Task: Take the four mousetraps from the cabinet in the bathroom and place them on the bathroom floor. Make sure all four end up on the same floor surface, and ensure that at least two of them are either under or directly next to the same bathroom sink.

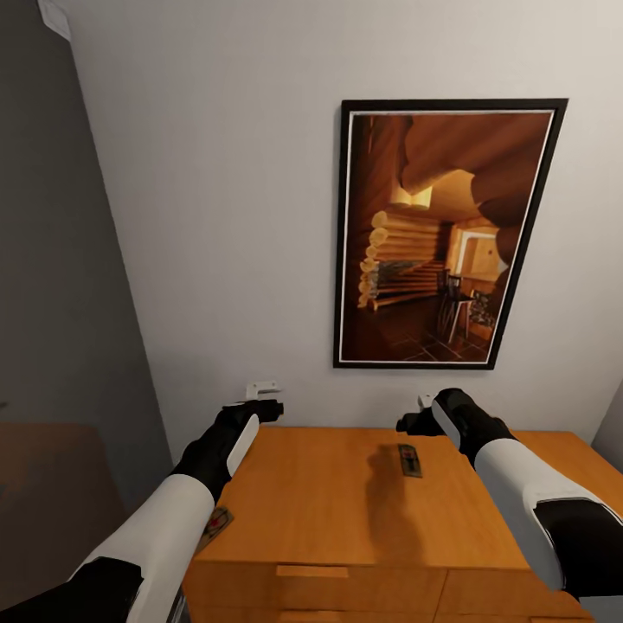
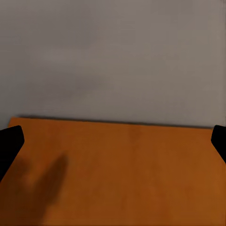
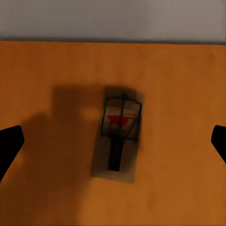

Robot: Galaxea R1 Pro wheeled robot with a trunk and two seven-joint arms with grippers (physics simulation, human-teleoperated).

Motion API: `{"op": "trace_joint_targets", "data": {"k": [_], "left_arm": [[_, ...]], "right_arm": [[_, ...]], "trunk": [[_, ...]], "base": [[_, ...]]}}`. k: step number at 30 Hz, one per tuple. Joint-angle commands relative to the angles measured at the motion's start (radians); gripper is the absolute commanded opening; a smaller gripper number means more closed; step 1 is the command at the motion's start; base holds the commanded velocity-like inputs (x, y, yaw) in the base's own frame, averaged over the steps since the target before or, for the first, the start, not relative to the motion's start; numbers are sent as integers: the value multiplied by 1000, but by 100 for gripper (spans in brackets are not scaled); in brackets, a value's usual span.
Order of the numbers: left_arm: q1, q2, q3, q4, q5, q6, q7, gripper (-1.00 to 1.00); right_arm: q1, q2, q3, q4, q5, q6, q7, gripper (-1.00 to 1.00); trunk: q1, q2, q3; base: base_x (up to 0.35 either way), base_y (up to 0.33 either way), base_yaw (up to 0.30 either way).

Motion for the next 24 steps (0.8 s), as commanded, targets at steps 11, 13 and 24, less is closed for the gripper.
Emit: {"op": "trace_joint_targets", "data": {"k": [11,13,24], "left_arm": [[0,0,-3,-1,10,3,8,100],[0,0,-3,-1,10,3,8,100],[0,0,-2,-2,10,3,8,100]], "right_arm": [[0,-1,-44,1,-43,5,-3,100],[0,-1,-54,2,-49,5,-3,100],[0,0,-80,7,-61,3,-8,100]], "trunk": [[1,-1,-1],[1,-1,-1],[1,-1,-1]], "base": [[19,0,0],[3,0,0],[1,0,0]]}}
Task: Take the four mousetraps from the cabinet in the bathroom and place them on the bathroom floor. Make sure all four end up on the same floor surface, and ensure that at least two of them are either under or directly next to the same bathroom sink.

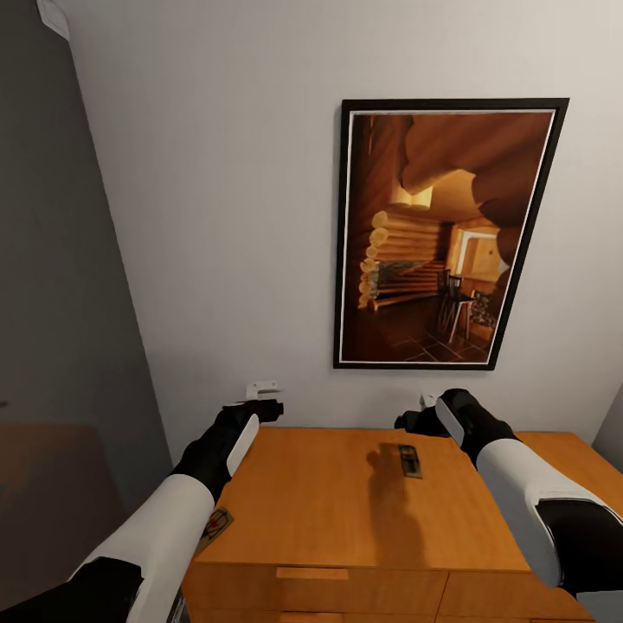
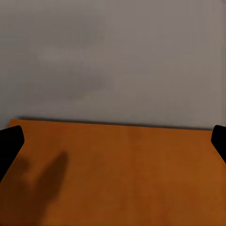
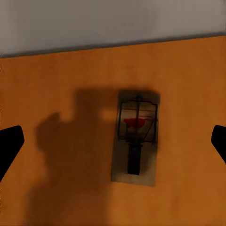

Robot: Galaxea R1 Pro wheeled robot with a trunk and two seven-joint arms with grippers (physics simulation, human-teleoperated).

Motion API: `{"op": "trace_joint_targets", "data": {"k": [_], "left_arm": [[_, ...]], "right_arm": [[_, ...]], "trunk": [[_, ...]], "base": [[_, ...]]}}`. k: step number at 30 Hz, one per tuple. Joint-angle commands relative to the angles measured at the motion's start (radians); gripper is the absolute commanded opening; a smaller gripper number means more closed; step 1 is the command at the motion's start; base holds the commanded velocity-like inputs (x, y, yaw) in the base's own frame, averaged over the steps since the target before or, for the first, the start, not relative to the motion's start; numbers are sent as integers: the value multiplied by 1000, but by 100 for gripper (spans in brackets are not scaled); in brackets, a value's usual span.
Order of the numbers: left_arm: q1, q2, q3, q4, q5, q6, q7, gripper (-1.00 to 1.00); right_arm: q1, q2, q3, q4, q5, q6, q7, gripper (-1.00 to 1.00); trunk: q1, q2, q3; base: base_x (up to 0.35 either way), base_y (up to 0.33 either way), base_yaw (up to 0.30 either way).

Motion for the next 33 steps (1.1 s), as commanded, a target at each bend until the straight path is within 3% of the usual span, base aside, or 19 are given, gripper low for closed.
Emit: {"op": "trace_joint_targets", "data": {"k": [1,16,33], "left_arm": [[0,0,-3,-1,11,3,8,100],[0,0,-3,0,10,3,8,100],[0,0,-3,0,11,3,8,100]], "right_arm": [[0,-1,3,-1,-5,4,1,100],[0,0,4,-1,1,2,-7,100],[0,0,6,-1,1,1,-63,100]], "trunk": [[0,-1,-1],[0,-1,-1],[0,-1,-1]], "base": [[0,0,0],[0,0,0],[0,0,0]]}}
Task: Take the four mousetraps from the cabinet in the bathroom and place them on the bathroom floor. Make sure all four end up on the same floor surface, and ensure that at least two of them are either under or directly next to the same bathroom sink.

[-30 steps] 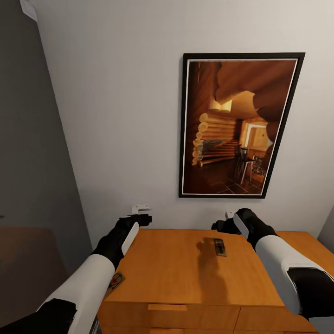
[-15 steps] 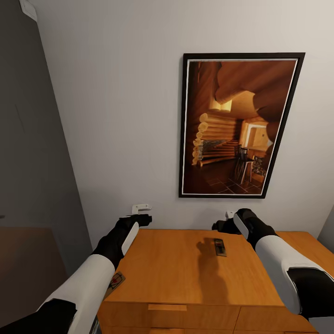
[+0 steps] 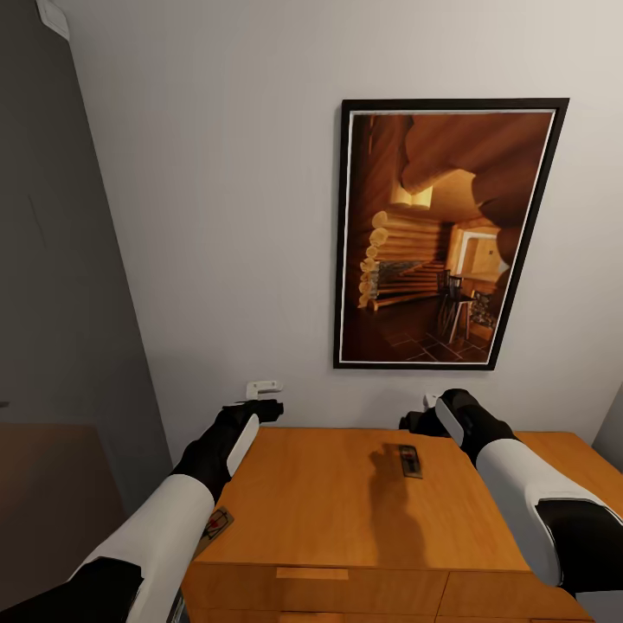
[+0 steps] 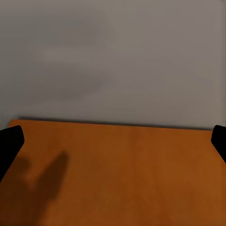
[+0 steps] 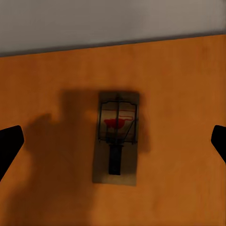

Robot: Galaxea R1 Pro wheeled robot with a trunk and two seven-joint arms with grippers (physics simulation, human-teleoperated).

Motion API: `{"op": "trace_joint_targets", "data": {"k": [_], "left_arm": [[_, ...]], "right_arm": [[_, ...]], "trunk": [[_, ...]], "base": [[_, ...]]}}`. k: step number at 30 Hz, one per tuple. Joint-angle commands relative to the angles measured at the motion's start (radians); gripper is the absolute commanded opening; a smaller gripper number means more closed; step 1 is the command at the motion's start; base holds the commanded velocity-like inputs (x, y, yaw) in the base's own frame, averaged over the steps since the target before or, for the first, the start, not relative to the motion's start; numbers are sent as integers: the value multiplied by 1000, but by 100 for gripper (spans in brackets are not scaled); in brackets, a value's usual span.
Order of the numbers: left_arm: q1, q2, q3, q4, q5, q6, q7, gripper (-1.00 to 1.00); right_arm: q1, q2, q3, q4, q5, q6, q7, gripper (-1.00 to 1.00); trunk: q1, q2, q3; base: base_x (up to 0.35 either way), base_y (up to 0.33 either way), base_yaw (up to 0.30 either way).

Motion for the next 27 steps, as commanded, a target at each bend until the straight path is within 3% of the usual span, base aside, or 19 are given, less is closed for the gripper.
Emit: {"op": "trace_joint_targets", "data": {"k": [1,27], "left_arm": [[0,0,-3,-1,11,3,8,100],[0,0,-3,-1,11,3,8,100]], "right_arm": [[0,-1,4,-1,-5,4,0,100],[0,3,5,0,-9,4,-20,100]], "trunk": [[0,-1,-1],[0,-1,-1]], "base": [[0,0,0],[9,0,0]]}}
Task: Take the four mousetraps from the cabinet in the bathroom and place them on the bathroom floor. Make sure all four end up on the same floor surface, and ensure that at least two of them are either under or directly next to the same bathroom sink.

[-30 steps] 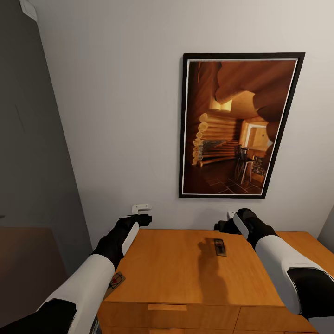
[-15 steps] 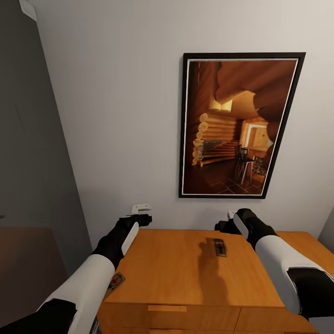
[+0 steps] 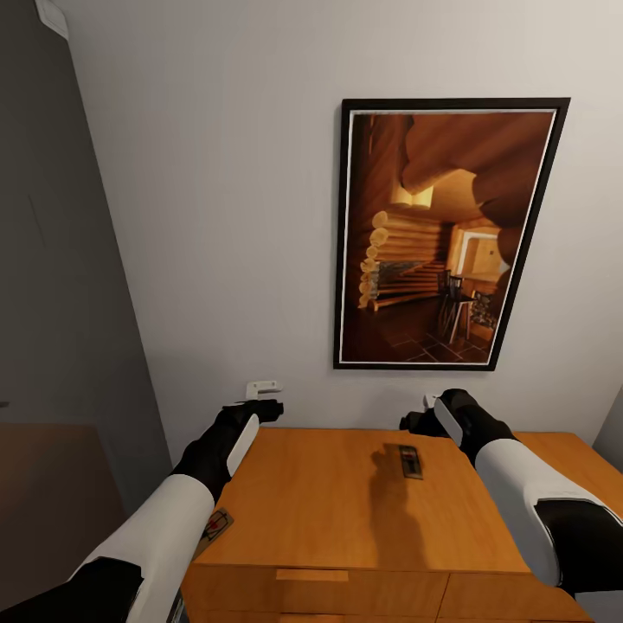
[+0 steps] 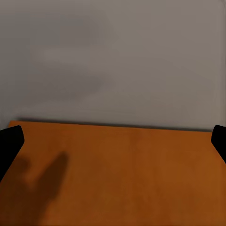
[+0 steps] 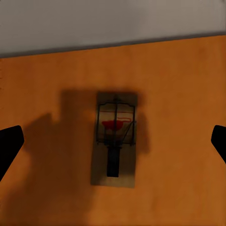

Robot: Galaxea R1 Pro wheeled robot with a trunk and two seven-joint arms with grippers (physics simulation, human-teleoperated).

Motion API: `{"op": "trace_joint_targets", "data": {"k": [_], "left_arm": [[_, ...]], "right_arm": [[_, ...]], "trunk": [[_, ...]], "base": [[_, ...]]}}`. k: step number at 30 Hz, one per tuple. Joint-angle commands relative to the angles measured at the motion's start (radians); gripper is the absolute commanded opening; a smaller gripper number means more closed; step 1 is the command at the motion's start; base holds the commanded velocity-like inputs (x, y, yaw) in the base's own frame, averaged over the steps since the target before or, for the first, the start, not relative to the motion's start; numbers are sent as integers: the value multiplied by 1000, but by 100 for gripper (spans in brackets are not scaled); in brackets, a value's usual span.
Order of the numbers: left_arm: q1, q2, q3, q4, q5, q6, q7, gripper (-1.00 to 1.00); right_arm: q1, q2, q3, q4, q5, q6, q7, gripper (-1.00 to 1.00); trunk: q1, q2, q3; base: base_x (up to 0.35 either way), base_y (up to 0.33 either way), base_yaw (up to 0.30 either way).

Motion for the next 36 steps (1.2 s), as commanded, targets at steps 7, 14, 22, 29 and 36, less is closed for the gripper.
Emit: {"op": "trace_joint_targets", "data": {"k": [7,14,22,29,36], "left_arm": [[0,0,-3,-1,10,3,8,100],[0,0,-2,-1,10,2,8,100],[0,0,-2,-1,9,2,8,100],[0,0,-2,-1,10,2,8,100],[0,0,-1,-1,9,4,8,100]], "right_arm": [[0,-1,4,-1,-7,4,-1,100],[0,-1,4,-1,-7,6,-1,100],[0,0,4,1,-8,11,0,100],[2,-1,6,10,-7,14,-1,100],[3,-1,7,29,-7,15,0,100]], "trunk": [[0,-1,-1],[0,-1,-1],[0,-1,-1],[0,-1,-1],[0,-1,-1]], "base": [[117,0,0],[44,0,0],[7,0,0],[1,0,0],[0,0,0]]}}
